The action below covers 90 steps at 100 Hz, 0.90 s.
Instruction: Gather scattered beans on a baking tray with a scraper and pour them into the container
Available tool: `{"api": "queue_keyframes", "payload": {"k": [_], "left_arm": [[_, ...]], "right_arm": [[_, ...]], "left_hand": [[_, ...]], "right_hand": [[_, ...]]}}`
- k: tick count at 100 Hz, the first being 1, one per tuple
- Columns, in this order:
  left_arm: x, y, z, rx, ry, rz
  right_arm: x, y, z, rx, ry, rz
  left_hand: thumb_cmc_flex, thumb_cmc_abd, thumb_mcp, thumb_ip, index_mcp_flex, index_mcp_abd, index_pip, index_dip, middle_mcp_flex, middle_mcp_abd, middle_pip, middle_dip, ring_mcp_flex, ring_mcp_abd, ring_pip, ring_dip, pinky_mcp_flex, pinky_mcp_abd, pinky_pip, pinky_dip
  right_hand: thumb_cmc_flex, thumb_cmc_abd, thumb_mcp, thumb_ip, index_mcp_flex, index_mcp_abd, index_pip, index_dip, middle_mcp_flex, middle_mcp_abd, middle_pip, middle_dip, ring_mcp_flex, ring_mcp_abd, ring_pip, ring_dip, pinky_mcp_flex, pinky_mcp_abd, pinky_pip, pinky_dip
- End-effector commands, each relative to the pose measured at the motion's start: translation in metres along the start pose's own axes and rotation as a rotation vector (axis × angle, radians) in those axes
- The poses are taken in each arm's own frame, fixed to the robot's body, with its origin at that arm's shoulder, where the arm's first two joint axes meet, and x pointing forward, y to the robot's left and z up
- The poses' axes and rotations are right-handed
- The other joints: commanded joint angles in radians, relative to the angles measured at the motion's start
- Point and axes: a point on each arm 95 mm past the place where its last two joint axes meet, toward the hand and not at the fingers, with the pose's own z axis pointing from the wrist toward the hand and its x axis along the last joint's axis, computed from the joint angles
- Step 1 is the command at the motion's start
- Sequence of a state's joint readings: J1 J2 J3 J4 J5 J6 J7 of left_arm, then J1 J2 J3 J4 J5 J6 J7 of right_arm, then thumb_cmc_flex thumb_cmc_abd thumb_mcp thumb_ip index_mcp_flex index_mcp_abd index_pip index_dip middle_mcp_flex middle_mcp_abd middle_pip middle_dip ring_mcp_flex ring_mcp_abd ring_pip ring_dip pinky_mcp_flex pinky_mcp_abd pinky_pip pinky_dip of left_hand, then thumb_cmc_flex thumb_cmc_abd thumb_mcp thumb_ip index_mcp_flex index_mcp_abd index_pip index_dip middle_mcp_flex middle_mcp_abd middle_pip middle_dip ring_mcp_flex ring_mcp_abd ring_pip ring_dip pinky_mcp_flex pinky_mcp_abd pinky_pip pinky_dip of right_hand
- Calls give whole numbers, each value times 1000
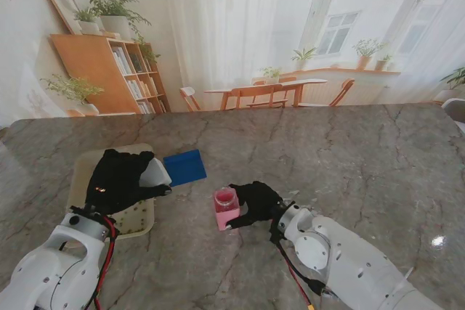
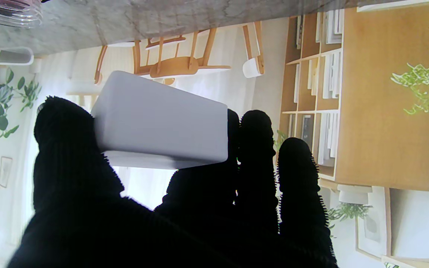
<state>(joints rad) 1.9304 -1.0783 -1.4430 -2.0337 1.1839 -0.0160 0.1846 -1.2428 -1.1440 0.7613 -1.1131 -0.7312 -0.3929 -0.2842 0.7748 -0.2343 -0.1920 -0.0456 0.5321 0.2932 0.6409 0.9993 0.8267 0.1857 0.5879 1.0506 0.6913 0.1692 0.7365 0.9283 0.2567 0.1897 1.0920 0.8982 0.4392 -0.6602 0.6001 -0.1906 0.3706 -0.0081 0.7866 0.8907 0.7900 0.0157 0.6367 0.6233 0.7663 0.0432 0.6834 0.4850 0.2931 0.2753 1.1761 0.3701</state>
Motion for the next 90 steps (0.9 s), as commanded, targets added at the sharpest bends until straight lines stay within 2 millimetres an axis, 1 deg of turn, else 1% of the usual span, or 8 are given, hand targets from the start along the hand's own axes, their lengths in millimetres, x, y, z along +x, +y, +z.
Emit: {"api": "queue_keyframes", "payload": {"k": [1,15,28,55,63,70,81,90], "left_arm": [[1,2,0,-5,-3,-10],[2,3,1,-6,-4,-12],[2,4,1,-9,-6,-16],[3,6,1,-13,-12,-21],[3,6,1,-15,-12,-23],[3,6,2,-16,-12,-25],[3,7,2,-18,-10,-30],[4,8,3,-21,-10,-32]], "right_arm": [[-4,-9,-8,48,-24,6],[-4,-9,-11,79,-29,21],[-4,-8,-15,104,-29,19],[-5,-9,-19,162,-26,8],[-5,-9,-21,176,-30,6],[-5,-8,-22,195,-36,9],[-7,-7,-23,218,-50,23],[-8,-6,-24,238,-56,43]], "left_hand": [[423,179,153,-16,2,-172,101,38,54,-267,276,49,-13,-51,3,8,-3,-23,6,-18],[422,179,153,-16,3,-172,102,38,55,-268,278,50,-13,-52,4,8,-3,-23,6,-17],[422,180,153,-16,2,-172,102,38,56,-267,280,51,-14,-51,4,9,-3,-23,7,-17],[423,179,152,-17,4,-171,103,38,56,-267,282,52,-12,-50,6,10,-3,-22,8,-16],[423,179,152,-17,4,-171,103,37,57,-268,283,53,-12,-51,7,10,-3,-20,9,-15],[423,179,152,-17,4,-171,103,38,58,-269,284,54,-11,-52,8,10,-2,-21,10,-15],[422,179,152,-17,4,-172,104,38,58,-270,285,54,-11,-54,8,10,-2,-21,10,-15],[422,179,152,-17,5,-171,104,37,59,-271,287,55,-10,-53,10,11,-1,-19,12,-14]], "right_hand": [[27,175,146,115,14,-35,-71,17,-26,27,-33,-17,-17,52,-52,-11,-33,23,-21,6],[-10,205,87,119,-16,14,-308,-39,-90,74,-141,-38,-75,85,-104,-10,-83,37,-51,-9],[-16,209,63,122,-44,33,-431,-58,-149,100,-238,-64,-117,101,-149,-15,-111,41,-73,-20],[-18,206,58,123,-68,40,-484,-61,-165,113,-301,-75,-139,111,-190,-23,-124,45,-95,-24],[-23,213,53,122,-90,61,-499,-63,-182,126,-318,-78,-152,119,-201,-25,-135,45,-106,-26],[-26,225,35,123,-109,88,-538,-77,-200,138,-354,-88,-169,126,-225,-29,-146,45,-123,-28],[-33,246,10,124,-119,128,-575,-98,-216,154,-384,-96,-190,138,-246,-33,-164,46,-141,-28],[-44,274,-34,127,-117,157,-607,-123,-226,172,-420,-106,-205,148,-277,-38,-174,54,-164,-27]]}}
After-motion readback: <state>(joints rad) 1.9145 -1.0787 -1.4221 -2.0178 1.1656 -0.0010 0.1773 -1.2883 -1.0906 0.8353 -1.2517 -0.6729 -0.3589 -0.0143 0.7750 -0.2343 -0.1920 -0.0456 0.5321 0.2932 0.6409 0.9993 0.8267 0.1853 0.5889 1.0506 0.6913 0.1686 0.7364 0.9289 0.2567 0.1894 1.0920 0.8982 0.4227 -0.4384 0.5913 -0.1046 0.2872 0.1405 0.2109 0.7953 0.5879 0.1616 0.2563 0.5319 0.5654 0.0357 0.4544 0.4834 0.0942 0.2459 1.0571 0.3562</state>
